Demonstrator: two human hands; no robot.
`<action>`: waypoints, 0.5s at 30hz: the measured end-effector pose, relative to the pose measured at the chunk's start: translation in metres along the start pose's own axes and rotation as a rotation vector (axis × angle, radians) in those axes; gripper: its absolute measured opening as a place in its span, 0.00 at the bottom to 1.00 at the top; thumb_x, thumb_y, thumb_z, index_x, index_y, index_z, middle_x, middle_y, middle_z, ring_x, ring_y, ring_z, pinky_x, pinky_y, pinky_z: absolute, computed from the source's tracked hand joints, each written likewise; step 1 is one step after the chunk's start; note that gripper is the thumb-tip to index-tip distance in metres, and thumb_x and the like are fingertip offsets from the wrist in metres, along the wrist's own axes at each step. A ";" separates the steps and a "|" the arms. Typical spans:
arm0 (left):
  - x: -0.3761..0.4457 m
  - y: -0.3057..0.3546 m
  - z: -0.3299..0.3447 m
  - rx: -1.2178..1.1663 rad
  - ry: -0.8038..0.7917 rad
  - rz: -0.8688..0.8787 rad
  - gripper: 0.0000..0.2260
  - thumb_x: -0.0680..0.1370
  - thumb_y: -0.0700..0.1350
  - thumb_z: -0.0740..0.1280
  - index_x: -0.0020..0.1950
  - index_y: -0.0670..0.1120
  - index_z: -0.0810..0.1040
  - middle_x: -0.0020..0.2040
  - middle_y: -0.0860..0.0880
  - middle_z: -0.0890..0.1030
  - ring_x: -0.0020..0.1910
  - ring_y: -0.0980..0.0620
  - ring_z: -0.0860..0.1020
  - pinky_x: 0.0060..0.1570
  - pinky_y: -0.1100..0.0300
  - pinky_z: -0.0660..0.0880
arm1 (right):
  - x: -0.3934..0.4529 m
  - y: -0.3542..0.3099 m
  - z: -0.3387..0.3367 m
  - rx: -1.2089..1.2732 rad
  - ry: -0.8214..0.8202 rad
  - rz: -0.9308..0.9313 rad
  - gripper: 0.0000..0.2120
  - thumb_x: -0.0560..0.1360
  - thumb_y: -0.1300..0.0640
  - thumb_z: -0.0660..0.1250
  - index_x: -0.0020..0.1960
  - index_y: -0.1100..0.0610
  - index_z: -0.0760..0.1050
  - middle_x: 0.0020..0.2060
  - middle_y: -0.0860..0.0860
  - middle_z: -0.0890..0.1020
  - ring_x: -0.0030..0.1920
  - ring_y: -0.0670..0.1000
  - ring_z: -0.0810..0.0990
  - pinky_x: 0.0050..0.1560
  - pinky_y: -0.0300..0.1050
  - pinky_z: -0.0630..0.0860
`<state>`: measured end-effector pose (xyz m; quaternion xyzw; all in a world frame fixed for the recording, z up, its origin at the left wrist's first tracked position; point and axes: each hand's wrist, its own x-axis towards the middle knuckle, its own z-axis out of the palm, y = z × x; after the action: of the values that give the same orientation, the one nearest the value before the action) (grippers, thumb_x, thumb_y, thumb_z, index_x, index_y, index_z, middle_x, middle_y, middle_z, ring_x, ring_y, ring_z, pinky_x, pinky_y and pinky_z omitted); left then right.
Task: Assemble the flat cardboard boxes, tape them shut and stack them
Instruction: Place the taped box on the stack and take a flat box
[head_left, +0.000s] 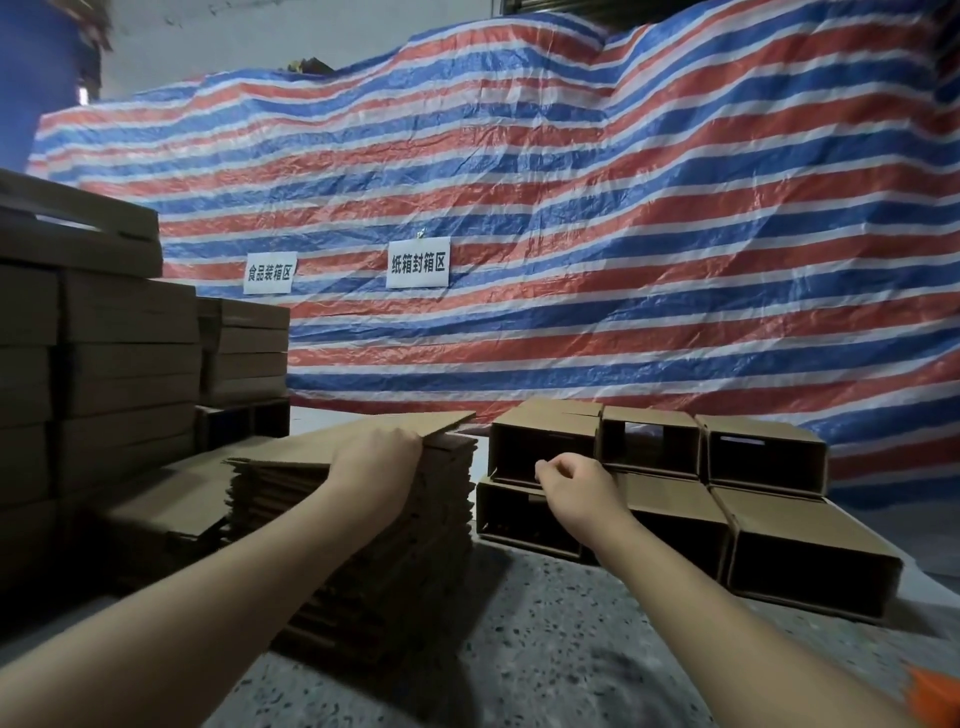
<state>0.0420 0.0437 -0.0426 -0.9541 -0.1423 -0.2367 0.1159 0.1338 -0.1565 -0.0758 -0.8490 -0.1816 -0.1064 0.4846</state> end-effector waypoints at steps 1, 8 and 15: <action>-0.001 -0.002 -0.007 0.052 0.086 0.012 0.09 0.81 0.41 0.63 0.61 0.46 0.76 0.50 0.48 0.81 0.48 0.49 0.81 0.43 0.57 0.77 | 0.002 -0.002 -0.001 -0.001 0.002 0.000 0.13 0.82 0.47 0.62 0.46 0.54 0.79 0.39 0.47 0.81 0.38 0.45 0.77 0.33 0.38 0.68; -0.011 -0.007 -0.086 0.296 0.487 0.083 0.09 0.80 0.42 0.62 0.59 0.47 0.75 0.51 0.50 0.82 0.49 0.49 0.79 0.41 0.58 0.69 | 0.025 -0.041 -0.018 0.334 0.048 -0.178 0.36 0.78 0.38 0.66 0.79 0.51 0.59 0.76 0.53 0.66 0.74 0.54 0.67 0.66 0.47 0.66; -0.022 0.004 -0.151 0.009 0.737 0.316 0.09 0.80 0.40 0.60 0.53 0.46 0.79 0.47 0.49 0.83 0.47 0.47 0.77 0.37 0.57 0.65 | 0.047 -0.089 -0.078 0.632 0.235 -0.091 0.35 0.77 0.34 0.65 0.74 0.55 0.64 0.66 0.53 0.75 0.58 0.51 0.76 0.52 0.48 0.72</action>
<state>-0.0389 -0.0086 0.0763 -0.8150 0.0562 -0.5417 0.1981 0.1397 -0.1721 0.0506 -0.6297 -0.1860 -0.1635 0.7363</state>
